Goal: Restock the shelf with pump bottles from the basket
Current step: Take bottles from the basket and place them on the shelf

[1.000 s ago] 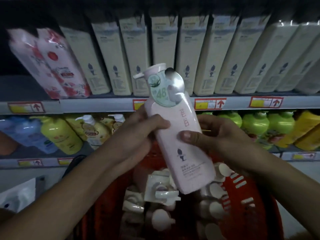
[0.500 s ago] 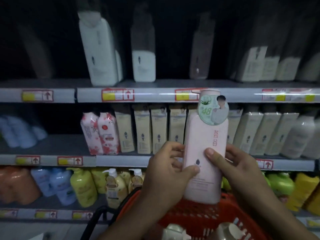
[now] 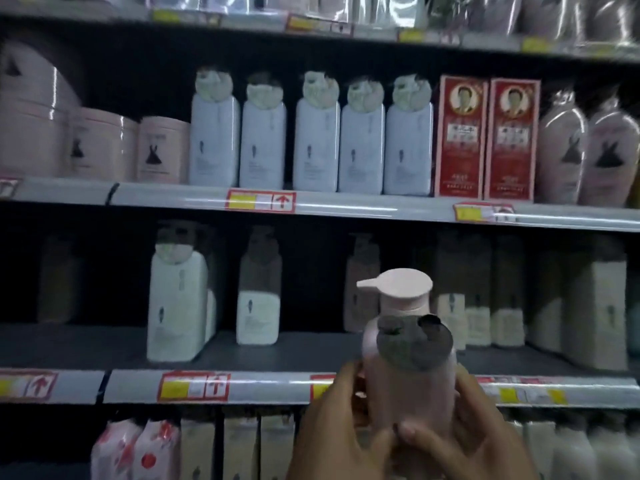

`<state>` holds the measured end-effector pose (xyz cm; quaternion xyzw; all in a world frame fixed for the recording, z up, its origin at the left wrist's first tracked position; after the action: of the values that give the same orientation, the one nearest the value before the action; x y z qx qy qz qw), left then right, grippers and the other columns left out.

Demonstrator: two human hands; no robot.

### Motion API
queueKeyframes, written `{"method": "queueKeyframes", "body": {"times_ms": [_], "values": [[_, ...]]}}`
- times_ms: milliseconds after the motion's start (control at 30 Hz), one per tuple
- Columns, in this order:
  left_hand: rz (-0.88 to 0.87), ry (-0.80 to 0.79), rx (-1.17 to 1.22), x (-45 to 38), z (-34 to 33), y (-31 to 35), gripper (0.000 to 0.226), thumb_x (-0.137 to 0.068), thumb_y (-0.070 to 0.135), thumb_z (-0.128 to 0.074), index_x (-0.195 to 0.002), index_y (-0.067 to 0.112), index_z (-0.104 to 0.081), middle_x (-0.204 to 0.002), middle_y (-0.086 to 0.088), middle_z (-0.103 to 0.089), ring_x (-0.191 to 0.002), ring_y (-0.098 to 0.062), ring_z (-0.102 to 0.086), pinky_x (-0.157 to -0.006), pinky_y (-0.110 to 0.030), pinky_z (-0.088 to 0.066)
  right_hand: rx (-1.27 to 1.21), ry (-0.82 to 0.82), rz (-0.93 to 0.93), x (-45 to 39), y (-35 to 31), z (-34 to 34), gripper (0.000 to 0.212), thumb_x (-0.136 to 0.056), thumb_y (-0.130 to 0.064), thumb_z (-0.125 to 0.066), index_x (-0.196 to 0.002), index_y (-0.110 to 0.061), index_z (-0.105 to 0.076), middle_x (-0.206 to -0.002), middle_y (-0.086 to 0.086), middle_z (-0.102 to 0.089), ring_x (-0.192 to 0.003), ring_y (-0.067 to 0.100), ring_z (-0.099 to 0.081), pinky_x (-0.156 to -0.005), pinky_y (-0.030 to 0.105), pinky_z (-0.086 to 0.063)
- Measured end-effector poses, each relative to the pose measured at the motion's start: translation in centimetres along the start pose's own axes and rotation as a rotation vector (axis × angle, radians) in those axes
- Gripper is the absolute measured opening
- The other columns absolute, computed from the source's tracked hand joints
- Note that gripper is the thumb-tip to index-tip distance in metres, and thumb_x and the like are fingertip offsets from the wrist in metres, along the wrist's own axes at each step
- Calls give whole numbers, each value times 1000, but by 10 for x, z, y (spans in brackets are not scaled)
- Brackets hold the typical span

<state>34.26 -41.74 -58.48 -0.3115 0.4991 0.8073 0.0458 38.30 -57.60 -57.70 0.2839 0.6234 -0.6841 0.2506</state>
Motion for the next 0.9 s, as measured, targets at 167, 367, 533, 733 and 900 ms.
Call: {"method": "queueKeyframes", "body": {"times_ms": [167, 367, 533, 733, 900], "values": [[-39, 142, -35, -68, 4, 7, 66, -80, 16, -76, -128, 47, -43, -95, 25, -70, -88, 16, -64, -73, -7, -53, 47, -248, 146, -82, 13, -22, 80, -74, -24, -86, -141, -44, -47, -134, -17, -55, -124, 0, -55, -102, 35, -51], [-12, 216, -120, -135, 7, -20, 71, -76, 15, -83, -134, 37, -49, -110, 14, -71, -90, 3, -69, -74, -14, -57, -78, -431, 76, -151, 55, -73, 71, -82, -20, -81, -141, -40, -46, -134, -13, -62, -124, 3, -58, -101, 30, -52], [43, 180, -176, -159, -13, -44, 63, -80, 26, -78, -137, 31, -53, -115, 13, -70, -95, -1, -68, -82, -25, -60, -54, -333, -94, -169, 109, -76, 59, -70, -27, -88, -119, -37, -57, -116, -14, -71, -106, -5, -66, -93, 26, -56], [179, 58, -284, -167, -32, -62, 55, -76, 29, -76, -124, 43, -54, -107, 10, -71, -95, -6, -68, -87, -22, -55, 199, -357, -228, -167, 143, -69, 62, -63, -27, -92, -114, -39, -59, -94, -11, -76, -82, -2, -72, -75, 16, -57], [287, 83, -410, -175, -35, -62, 35, -90, 25, -66, -122, 26, -53, -124, -1, -58, -119, -22, -56, -99, -29, -44, 377, -234, -327, -170, 156, -66, 48, -60, -32, -93, -95, -17, -63, -75, -14, -64, -68, -4, -61, -50, 5, -43]]}}
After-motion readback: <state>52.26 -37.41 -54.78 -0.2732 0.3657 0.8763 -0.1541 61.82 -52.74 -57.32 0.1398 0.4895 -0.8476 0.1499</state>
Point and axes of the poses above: each hand's wrist, its own x-axis away from the middle knuckle, its own z-axis out of the back of the hand, y = z × x, the point moved 10 cm from there along -x, towards the middle knuckle
